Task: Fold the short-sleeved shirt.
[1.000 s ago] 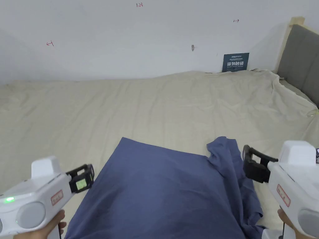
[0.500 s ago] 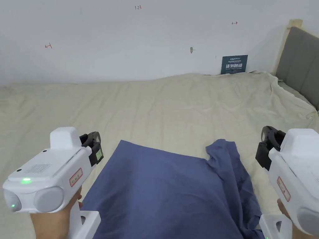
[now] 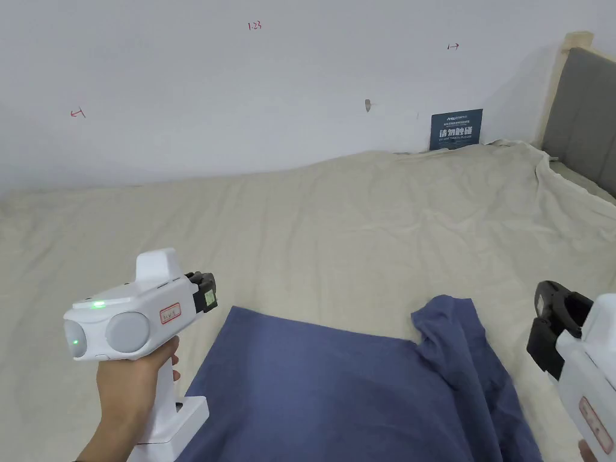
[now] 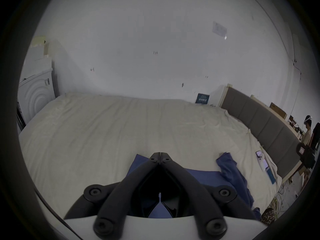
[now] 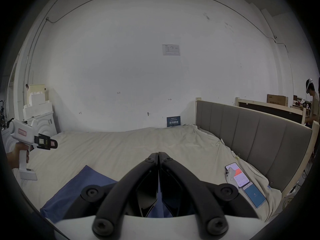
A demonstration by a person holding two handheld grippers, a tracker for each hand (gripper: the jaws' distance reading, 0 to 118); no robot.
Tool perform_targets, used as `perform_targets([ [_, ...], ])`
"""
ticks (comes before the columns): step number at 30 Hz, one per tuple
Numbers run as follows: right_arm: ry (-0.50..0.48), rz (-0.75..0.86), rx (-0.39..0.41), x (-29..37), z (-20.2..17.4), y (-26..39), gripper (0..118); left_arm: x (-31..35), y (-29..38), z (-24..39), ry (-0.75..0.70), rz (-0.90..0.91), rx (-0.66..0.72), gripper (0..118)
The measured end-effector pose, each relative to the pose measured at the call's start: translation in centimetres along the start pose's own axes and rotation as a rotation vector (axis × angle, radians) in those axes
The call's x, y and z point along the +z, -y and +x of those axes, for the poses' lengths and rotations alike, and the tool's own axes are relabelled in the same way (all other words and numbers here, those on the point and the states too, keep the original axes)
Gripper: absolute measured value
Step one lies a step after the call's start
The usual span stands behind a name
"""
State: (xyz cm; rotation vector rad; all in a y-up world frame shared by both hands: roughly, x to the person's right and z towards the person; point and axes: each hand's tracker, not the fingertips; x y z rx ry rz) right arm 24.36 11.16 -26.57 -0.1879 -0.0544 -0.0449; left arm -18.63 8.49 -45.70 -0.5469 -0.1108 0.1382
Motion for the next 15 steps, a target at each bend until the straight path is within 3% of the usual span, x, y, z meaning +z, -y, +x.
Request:
perform_targets([
  [9, 0.078, -0.051, 0.005, -7.0, 2.1, 2.6, 0, -15.8, 0.1, -1.4, -0.077, -0.259, -0.086, 0],
  [11, 0.091, -0.065, 0.005, -8.1, 2.3, 3.3, 0, -19.0, 0.7, -1.8, -0.112, -0.326, -0.055, 25],
  [13, 0.102, -0.086, 0.002, -9.3, 2.6, 4.0, 0, -21.6, 1.7, -2.3, -0.129, -0.400, -0.022, 74],
  [14, 0.108, -0.097, 0.001, -9.6, 2.5, 4.3, 0, -22.8, 2.2, -2.4, -0.148, -0.434, -0.014, 85],
  [15, 0.113, -0.107, 0.004, -10.0, 2.6, 4.6, 0, -23.6, 2.6, -2.6, -0.157, -0.437, -0.010, 88],
])
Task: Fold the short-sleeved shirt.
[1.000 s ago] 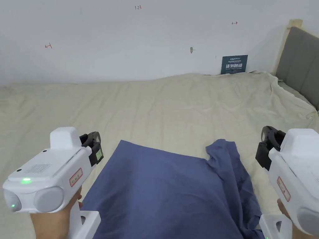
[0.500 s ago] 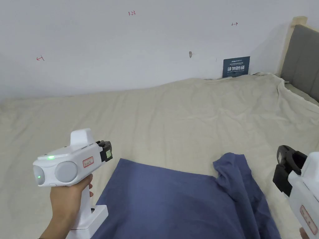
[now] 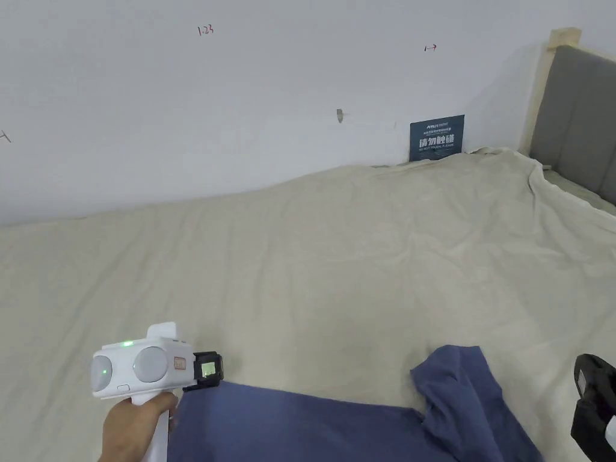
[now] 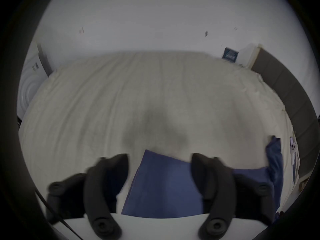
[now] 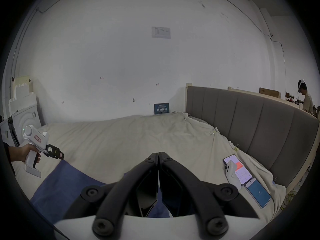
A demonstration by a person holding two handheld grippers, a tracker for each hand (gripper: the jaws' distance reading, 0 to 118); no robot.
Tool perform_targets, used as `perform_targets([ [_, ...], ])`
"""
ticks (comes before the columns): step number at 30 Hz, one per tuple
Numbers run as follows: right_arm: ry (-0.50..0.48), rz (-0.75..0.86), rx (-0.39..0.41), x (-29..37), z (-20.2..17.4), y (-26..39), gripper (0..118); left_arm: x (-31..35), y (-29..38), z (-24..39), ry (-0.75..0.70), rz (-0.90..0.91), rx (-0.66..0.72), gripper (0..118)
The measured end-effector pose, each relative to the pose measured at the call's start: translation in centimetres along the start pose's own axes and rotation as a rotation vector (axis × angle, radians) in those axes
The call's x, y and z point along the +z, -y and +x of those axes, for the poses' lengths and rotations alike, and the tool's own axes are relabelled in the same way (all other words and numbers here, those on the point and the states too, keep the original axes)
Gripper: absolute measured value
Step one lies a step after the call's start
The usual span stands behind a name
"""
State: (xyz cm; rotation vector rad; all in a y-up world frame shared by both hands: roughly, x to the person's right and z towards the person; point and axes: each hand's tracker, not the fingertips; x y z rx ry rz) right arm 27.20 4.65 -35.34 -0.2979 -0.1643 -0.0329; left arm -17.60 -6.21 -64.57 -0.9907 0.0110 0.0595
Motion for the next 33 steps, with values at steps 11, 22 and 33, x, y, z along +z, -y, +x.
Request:
perform_targets([
  [11, 0.003, -0.081, -0.020, -2.2, 0.7, 2.8, 0, -2.8, 1.7, 1.1, -0.005, -0.069, -0.066, 24],
  [22, -0.030, -0.354, 0.018, -7.2, 1.8, 3.4, 18, 4.2, 2.3, 1.3, 0.094, 0.061, -0.039, 2],
  [33, -0.001, -0.700, 0.123, -14.0, 3.1, 9.7, 70, 9.8, 2.9, 1.4, 0.127, 0.122, -0.045, 2],
])
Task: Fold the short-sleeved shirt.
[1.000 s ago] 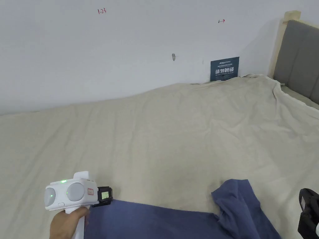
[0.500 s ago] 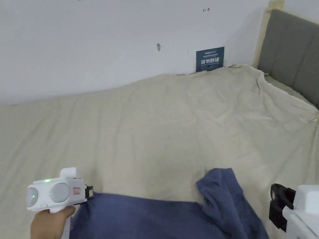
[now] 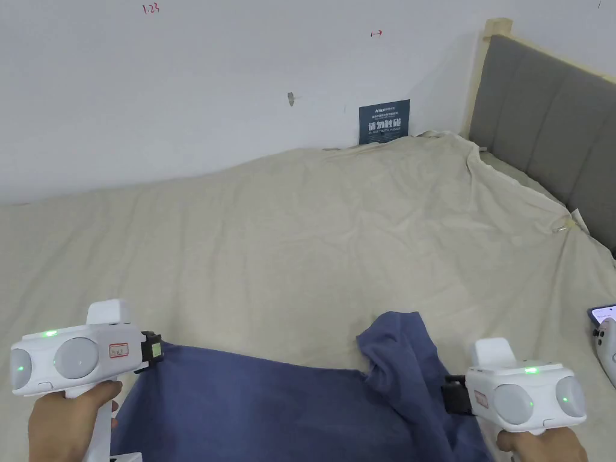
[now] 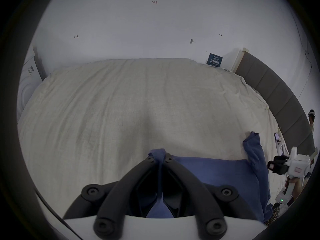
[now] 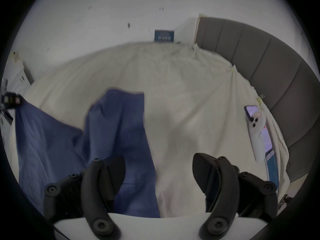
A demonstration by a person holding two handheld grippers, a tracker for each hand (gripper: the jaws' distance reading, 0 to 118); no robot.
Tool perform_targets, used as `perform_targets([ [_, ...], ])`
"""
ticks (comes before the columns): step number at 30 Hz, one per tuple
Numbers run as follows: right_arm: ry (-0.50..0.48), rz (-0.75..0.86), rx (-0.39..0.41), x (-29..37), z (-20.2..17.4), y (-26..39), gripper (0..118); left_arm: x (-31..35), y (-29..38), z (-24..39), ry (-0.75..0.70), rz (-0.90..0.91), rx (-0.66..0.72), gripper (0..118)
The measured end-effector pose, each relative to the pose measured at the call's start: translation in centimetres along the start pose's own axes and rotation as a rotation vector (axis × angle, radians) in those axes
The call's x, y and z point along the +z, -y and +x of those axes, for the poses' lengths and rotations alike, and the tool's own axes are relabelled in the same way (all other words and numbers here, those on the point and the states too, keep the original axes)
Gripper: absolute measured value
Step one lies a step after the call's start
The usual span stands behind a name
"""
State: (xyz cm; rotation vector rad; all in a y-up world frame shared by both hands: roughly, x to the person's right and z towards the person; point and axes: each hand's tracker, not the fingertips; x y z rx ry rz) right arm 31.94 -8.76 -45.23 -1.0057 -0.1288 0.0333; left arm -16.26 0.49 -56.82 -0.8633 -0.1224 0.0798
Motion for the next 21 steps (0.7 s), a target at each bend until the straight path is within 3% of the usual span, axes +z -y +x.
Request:
perform_targets([
  [4, -0.051, -0.073, -0.024, -1.4, -0.7, 1.1, 45, -0.6, 0.3, -0.1, 0.004, -0.009, 0.010, 2],
  [6, -0.030, -0.035, -0.019, -2.0, -0.8, 1.6, 35, -0.6, 0.5, -0.1, 0.000, -0.012, 0.010, 2],
  [7, -0.029, -0.040, -0.013, -1.9, -0.9, 1.4, 10, -0.5, 0.7, -0.1, 0.001, -0.014, 0.012, 2],
  [8, -0.026, -0.039, -0.005, -1.8, -0.9, 1.2, 3, 0.1, 1.0, 0.0, 0.002, -0.012, 0.013, 2],
  [13, -0.025, 0.021, 0.018, 0.2, -0.6, 1.2, 2, 1.6, 1.3, -0.3, 0.001, 0.013, 0.023, 2],
  [21, -0.019, 0.211, 0.015, 10.5, -0.2, 0.6, 2, 6.5, 1.8, -1.9, -0.017, 0.061, 0.059, 2],
])
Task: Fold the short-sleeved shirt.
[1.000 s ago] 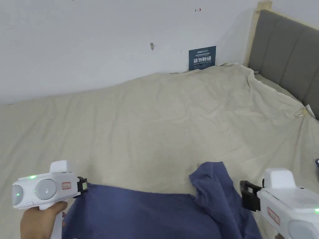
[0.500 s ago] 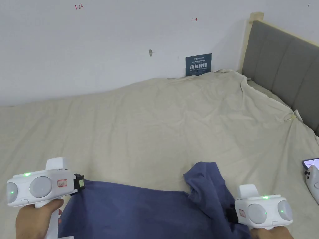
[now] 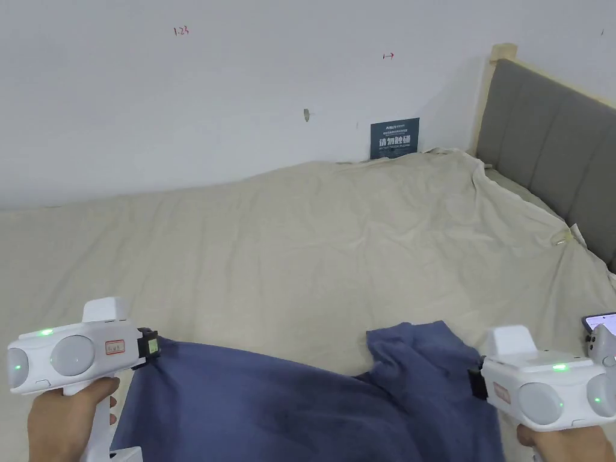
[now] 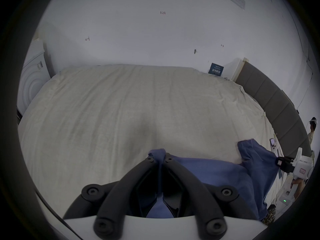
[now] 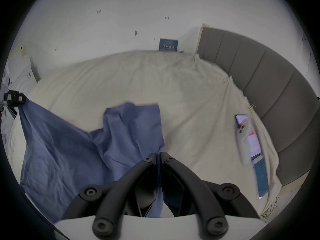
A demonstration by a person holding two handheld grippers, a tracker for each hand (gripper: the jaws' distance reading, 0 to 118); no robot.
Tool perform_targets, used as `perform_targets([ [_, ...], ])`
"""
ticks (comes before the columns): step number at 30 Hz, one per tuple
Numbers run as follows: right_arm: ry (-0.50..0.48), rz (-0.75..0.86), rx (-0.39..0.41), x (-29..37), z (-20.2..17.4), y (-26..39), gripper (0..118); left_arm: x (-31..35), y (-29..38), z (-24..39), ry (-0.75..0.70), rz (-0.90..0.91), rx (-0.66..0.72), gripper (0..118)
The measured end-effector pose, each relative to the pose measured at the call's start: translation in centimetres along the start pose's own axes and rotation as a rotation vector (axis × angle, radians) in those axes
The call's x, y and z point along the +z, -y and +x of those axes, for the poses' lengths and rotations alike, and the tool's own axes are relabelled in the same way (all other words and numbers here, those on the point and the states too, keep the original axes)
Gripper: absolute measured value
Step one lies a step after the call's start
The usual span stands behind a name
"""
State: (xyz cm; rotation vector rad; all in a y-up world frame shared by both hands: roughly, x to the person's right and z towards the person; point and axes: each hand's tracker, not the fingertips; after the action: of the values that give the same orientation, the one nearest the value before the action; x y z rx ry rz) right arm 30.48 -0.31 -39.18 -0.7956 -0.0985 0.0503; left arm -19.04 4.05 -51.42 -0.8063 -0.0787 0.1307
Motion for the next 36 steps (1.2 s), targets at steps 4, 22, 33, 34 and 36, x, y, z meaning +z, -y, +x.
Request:
perform_targets([
  [4, -0.046, 0.135, -0.053, 4.6, 1.4, -2.2, 2, 3.7, -0.2, -0.9, -0.014, 0.055, 0.015, 2],
  [22, -0.129, 0.663, 0.058, 18.7, -0.8, -21.4, 2, 23.5, -12.6, -4.7, -0.148, 0.479, 0.002, 2],
  [33, -0.113, 0.828, 0.078, 23.1, -0.7, -32.1, 2, 29.1, -20.9, -5.6, -0.203, 0.628, -0.003, 2],
  [34, -0.112, 0.839, 0.076, 23.3, -0.7, -32.7, 2, 29.1, -21.4, -5.6, -0.203, 0.633, 0.004, 2],
  [36, -0.116, 0.850, 0.072, 23.4, -0.8, -33.9, 2, 28.5, -22.2, -5.7, -0.203, 0.643, 0.005, 2],
])
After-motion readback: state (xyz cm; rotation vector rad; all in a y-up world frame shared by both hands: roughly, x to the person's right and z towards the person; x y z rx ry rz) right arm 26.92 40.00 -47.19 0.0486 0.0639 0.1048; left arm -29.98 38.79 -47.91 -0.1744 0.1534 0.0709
